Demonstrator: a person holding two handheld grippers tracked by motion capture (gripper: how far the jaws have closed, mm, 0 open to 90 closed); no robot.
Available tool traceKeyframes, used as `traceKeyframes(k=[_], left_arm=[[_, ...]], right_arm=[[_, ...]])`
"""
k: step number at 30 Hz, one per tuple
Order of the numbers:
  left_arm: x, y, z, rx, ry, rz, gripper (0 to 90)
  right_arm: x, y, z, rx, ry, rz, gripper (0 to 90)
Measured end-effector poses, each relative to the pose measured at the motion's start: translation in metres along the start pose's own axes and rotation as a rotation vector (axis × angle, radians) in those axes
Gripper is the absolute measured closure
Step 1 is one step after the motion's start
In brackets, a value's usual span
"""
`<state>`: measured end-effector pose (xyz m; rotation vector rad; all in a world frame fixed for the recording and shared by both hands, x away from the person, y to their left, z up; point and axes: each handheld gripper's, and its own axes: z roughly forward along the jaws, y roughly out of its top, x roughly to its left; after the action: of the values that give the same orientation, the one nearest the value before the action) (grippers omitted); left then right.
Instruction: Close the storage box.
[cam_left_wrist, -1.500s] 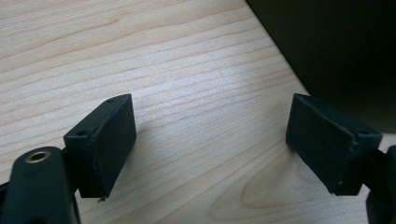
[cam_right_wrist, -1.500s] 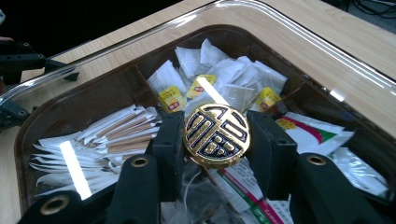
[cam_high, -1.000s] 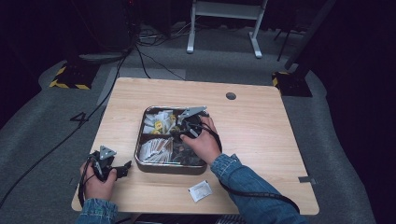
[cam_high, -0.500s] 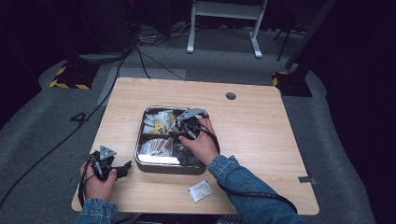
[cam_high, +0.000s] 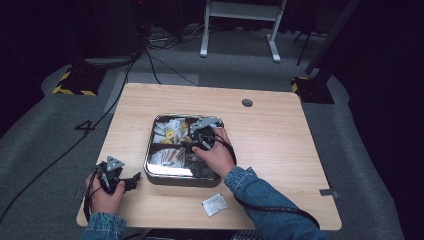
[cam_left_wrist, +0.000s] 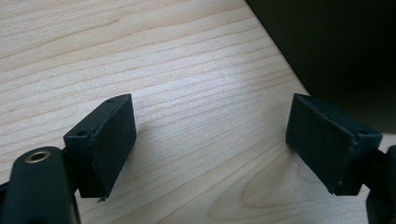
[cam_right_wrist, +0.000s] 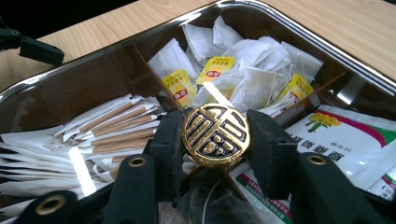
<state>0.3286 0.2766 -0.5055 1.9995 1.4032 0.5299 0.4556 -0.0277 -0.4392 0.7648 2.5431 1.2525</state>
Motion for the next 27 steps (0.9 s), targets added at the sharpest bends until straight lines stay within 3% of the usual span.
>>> traceKeyframes(k=[6,19,27], left_arm=[[0.001,0.0,0.0,0.0,-0.003,0.006,16.3],[0.001,0.0,0.0,0.001,-0.003,0.007,16.3],[0.001,0.0,0.0,0.001,-0.003,0.007,16.3]], right_arm=[[-0.007,0.002,-0.01,-0.039,0.01,0.029,46.3],[-0.025,0.009,-0.058,-0.102,-0.005,0.025,45.0],[-0.038,0.008,-0.084,-0.121,0.003,0.053,44.3]])
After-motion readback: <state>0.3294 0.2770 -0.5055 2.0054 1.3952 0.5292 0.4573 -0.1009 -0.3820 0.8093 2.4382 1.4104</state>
